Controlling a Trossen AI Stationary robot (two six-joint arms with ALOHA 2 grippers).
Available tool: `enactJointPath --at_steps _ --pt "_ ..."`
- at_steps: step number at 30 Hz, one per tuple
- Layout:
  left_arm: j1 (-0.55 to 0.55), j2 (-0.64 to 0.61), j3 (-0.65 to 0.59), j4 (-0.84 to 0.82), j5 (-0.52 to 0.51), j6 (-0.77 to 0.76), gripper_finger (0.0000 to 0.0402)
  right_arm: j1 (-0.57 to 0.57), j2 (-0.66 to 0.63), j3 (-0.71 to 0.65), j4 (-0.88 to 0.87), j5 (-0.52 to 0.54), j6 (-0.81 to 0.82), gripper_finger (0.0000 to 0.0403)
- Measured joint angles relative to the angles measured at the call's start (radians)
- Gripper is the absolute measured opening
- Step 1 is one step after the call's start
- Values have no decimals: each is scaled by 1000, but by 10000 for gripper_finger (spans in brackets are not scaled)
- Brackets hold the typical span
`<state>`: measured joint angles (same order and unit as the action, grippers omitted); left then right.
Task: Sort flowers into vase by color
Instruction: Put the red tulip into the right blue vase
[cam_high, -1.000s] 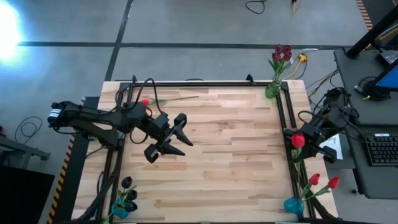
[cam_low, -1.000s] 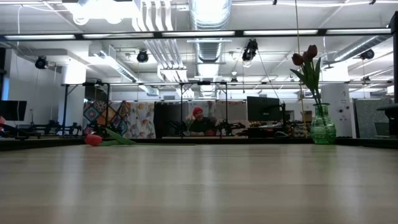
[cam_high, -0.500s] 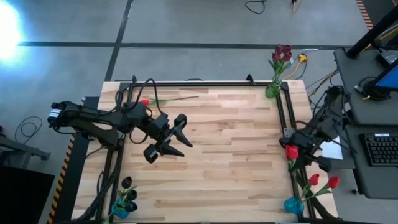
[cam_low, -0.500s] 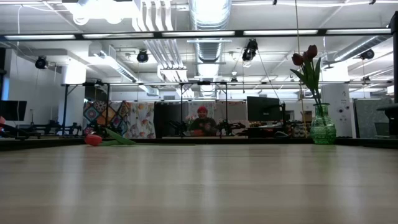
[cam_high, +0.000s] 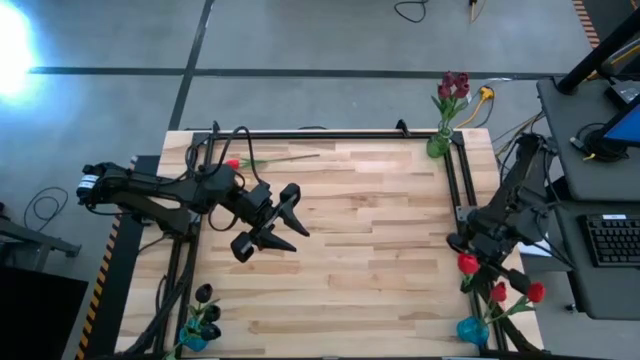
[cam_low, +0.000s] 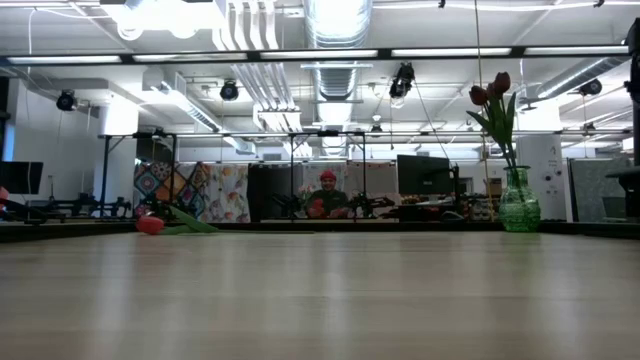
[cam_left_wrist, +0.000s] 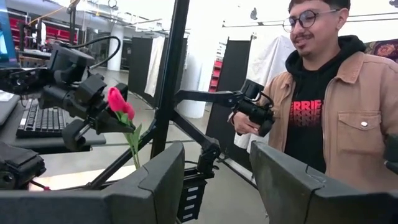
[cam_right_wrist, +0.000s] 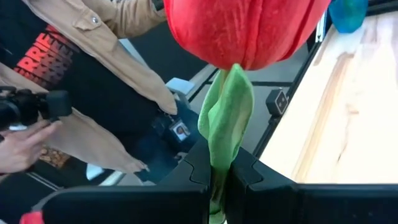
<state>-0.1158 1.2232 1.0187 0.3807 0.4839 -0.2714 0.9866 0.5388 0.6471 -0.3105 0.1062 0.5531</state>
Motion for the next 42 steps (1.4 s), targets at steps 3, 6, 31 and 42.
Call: enactJointPath --at_steps 3,6,31,42 --pt "0 0 0 0 0 0 171 39 10 3 26 51 -30 9" --pt "0 0 0 0 -1 0 171 78 21 3 42 86 -54 9" --pt "6 0 0 0 -3 0 171 196 67 3 39 17 -38 41" --pt "8 0 0 0 5 0 171 196 79 53 -19 19 -93 133"
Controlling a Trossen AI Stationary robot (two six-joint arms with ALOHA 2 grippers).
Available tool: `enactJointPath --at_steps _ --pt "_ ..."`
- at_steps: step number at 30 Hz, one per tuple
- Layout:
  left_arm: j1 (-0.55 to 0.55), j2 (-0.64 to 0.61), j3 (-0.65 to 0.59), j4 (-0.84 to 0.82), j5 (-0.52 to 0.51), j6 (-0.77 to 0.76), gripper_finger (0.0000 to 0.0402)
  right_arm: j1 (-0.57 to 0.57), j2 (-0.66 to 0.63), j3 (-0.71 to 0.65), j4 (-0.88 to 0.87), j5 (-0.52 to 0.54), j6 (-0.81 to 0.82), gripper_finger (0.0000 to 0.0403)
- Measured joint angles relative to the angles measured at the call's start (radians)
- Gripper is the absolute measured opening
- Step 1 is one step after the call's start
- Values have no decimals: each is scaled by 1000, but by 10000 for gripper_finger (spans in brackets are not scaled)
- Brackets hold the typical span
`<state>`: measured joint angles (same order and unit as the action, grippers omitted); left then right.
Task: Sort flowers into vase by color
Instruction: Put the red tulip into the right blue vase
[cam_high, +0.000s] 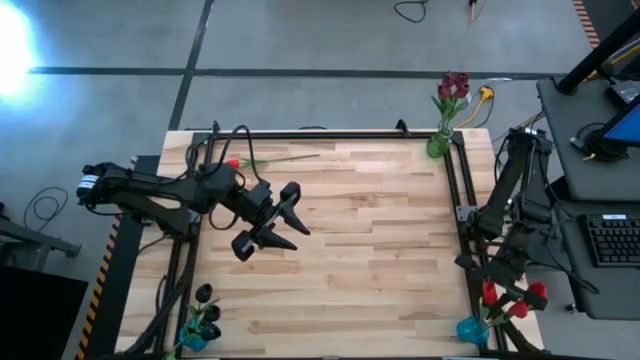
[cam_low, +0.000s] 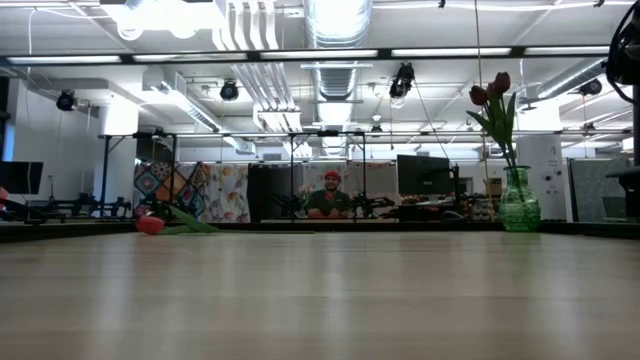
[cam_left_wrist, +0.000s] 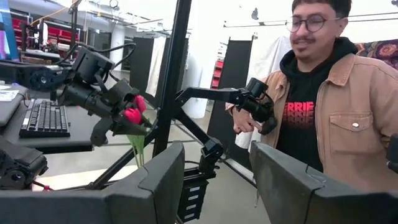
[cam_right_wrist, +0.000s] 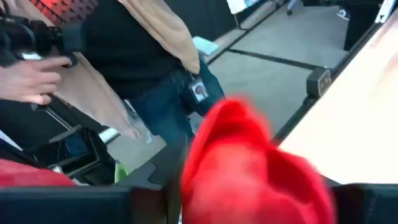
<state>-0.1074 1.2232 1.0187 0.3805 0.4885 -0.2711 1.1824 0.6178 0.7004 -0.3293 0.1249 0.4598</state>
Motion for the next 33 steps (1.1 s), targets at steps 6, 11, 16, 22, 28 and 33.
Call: enactJointPath --at_steps 6,11,16,22,28,33 --pt "1 0 0 -2 1 4 171 0 38 64 -136 2 14 141" --pt "1 0 0 -3 3 4 171 0 54 85 -165 -2 65 146" --pt "1 0 0 -6 11 4 171 0 78 145 -257 -1 120 157" --pt "1 7 0 -13 0 4 171 0 112 223 -423 6 156 169" --pt "3 30 0 -26 -5 6 171 0 137 301 -516 5 235 176" --pt "9 40 0 -30 -7 25 171 0 158 378 -589 6 308 176"
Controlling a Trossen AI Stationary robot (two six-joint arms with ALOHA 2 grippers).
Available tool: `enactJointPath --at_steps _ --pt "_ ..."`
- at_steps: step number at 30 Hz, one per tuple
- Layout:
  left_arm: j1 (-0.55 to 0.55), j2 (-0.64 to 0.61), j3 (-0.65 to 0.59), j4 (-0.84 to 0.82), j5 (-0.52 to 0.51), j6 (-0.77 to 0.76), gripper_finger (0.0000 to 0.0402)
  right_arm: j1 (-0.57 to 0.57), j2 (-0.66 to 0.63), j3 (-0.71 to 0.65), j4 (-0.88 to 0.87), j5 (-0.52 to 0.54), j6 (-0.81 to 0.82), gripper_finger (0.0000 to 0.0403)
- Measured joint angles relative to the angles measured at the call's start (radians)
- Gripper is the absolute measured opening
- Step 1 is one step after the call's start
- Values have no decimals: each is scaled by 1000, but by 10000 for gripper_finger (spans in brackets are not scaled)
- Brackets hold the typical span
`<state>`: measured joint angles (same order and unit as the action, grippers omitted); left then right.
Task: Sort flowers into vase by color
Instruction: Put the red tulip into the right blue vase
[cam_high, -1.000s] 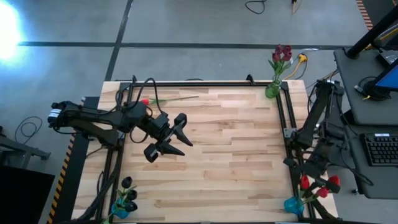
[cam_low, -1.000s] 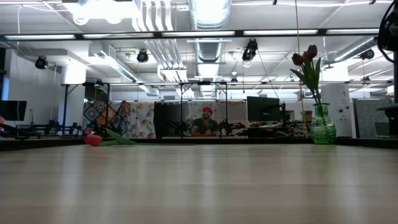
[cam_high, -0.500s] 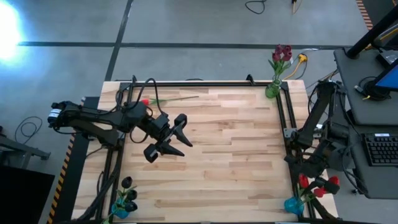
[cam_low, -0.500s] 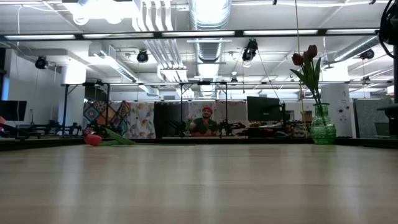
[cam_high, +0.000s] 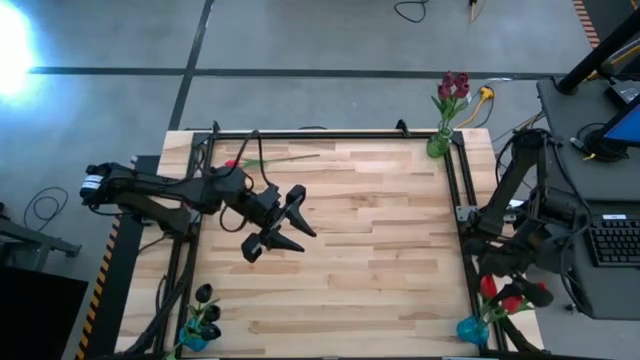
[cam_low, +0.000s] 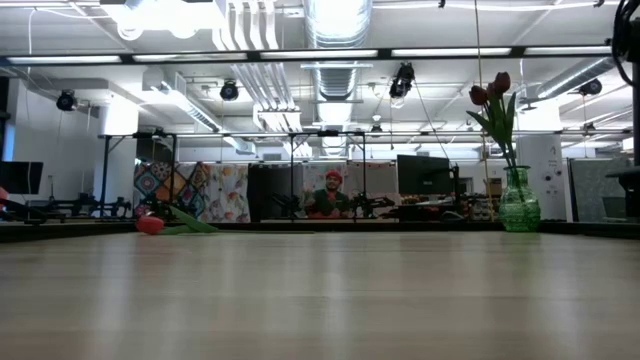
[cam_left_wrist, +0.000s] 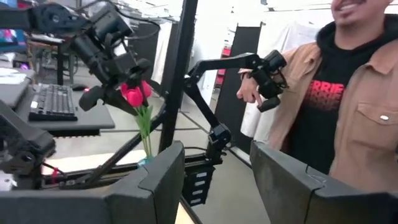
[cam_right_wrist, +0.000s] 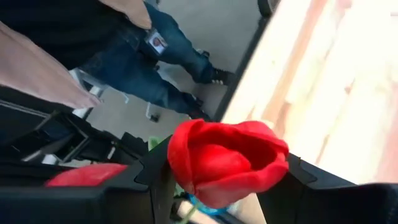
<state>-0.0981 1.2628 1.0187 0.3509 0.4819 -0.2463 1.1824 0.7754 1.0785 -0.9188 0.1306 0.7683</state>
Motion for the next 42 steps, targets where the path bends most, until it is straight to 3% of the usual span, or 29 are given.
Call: enactJointPath --at_steps 5,12,17,28,33,37,42 --pt "29 -3 0 4 12 1 171 0 26 67 -122 -1 87 176" --pt "87 -8 0 4 161 -6 171 0 39 89 -172 -48 209 176" --pt "140 -17 1 5 164 -6 171 0 49 79 -184 -95 335 176" --pt "212 -24 2 53 156 -7 171 0 64 79 -191 -139 447 178" --pt "225 -29 2 56 138 -8 171 0 55 79 -213 -139 497 206" --pt "212 9 2 49 50 -177 171 0 54 79 -251 -151 523 240" --pt "283 24 76 -15 122 -227 171 0 48 89 -261 -227 568 278"
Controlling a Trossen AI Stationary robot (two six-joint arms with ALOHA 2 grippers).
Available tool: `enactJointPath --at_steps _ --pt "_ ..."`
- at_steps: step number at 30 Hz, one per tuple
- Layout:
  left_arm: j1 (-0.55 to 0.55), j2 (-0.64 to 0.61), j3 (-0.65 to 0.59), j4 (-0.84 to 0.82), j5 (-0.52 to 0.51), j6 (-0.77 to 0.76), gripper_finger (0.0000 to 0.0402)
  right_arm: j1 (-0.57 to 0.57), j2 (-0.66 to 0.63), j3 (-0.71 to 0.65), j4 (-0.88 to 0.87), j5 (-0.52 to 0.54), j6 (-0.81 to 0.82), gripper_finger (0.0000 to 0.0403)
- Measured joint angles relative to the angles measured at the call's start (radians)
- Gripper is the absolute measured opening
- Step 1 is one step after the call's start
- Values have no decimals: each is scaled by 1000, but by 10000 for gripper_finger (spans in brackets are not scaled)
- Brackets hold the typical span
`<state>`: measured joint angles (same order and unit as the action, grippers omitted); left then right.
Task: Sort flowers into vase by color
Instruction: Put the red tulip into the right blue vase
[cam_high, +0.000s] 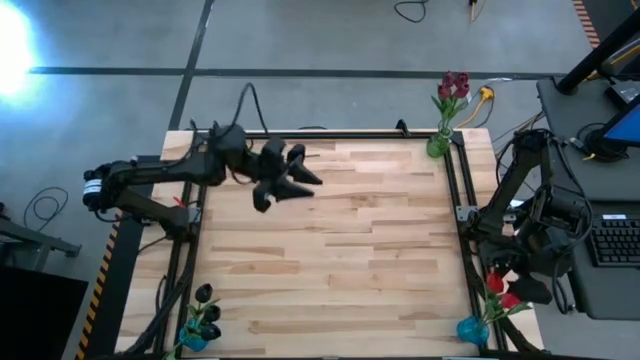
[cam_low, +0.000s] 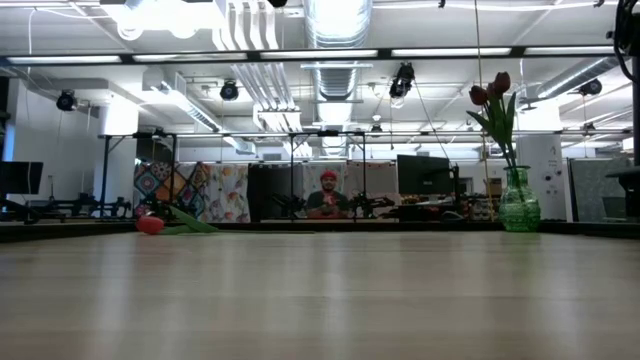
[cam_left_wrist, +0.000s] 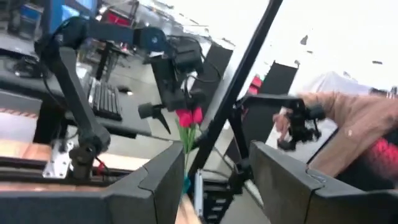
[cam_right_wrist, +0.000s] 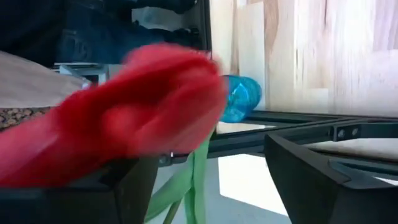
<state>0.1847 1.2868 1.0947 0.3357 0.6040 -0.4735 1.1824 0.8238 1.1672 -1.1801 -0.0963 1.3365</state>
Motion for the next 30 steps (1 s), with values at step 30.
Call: enactJointPath --at_steps 30 --pt "4 -47 103 -862 -435 99 158 0 -3 57 -242 -187 39 299"
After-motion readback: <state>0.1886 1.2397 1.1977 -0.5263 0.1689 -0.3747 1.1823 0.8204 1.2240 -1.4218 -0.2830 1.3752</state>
